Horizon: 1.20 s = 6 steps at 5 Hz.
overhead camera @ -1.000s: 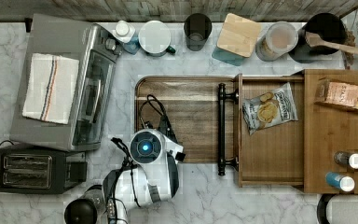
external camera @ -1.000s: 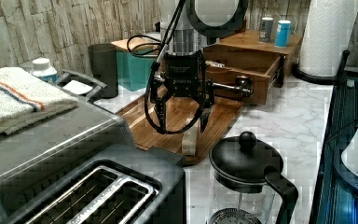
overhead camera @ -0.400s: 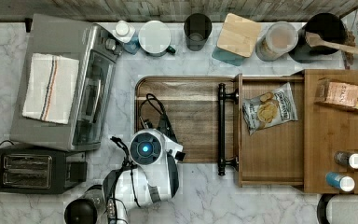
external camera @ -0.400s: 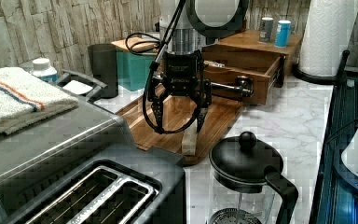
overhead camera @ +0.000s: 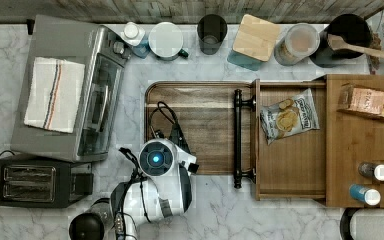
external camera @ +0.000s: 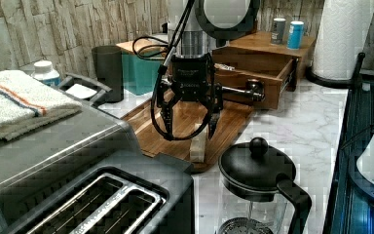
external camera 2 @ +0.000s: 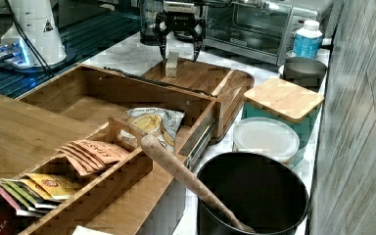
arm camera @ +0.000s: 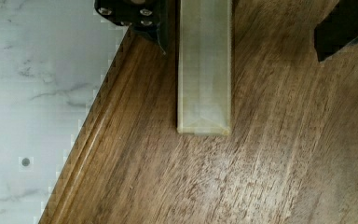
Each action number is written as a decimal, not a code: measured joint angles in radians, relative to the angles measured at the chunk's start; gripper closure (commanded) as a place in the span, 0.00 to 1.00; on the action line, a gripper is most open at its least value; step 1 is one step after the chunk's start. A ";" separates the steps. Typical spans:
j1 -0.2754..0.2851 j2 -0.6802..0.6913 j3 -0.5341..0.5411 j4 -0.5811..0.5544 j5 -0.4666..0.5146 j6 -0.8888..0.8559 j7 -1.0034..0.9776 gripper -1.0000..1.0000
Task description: Place the butter on the board.
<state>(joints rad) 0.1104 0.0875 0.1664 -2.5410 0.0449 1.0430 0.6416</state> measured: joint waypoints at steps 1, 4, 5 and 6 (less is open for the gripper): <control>0.000 0.002 0.000 0.002 0.000 0.000 0.000 0.00; 0.000 0.005 0.000 0.002 0.002 0.011 0.000 0.00; -0.001 0.006 0.000 0.002 0.002 0.012 0.000 0.00; 0.002 0.006 0.000 0.002 0.001 0.016 0.001 0.00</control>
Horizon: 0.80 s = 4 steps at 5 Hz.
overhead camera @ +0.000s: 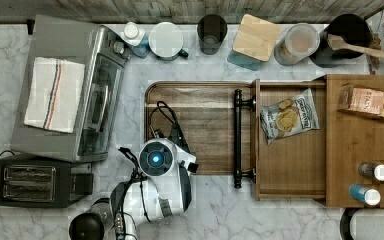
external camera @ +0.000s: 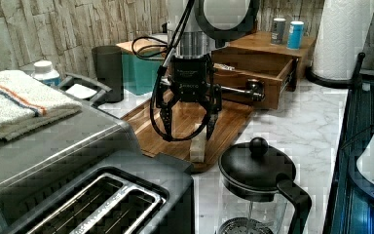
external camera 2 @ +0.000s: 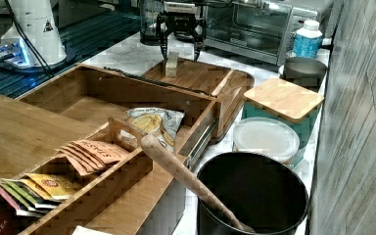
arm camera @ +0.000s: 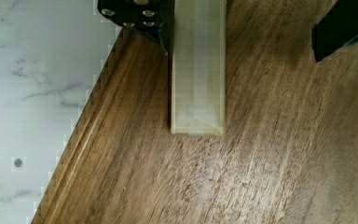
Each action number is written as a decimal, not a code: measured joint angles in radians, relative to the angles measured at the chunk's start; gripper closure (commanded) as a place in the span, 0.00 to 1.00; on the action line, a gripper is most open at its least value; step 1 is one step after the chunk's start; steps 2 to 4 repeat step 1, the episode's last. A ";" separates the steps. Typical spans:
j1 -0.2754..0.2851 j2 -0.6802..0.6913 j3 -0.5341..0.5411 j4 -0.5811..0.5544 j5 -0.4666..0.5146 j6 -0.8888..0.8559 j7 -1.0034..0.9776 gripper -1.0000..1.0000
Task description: Place the butter on the board.
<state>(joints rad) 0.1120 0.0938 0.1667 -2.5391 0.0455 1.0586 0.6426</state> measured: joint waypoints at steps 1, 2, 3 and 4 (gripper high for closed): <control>-0.003 0.000 -0.001 0.000 0.000 0.003 0.000 0.00; -0.003 0.000 -0.001 0.000 0.000 0.003 0.000 0.00; -0.003 0.000 -0.001 0.000 0.000 0.003 0.000 0.00; -0.003 0.000 -0.001 0.000 0.000 0.003 0.000 0.00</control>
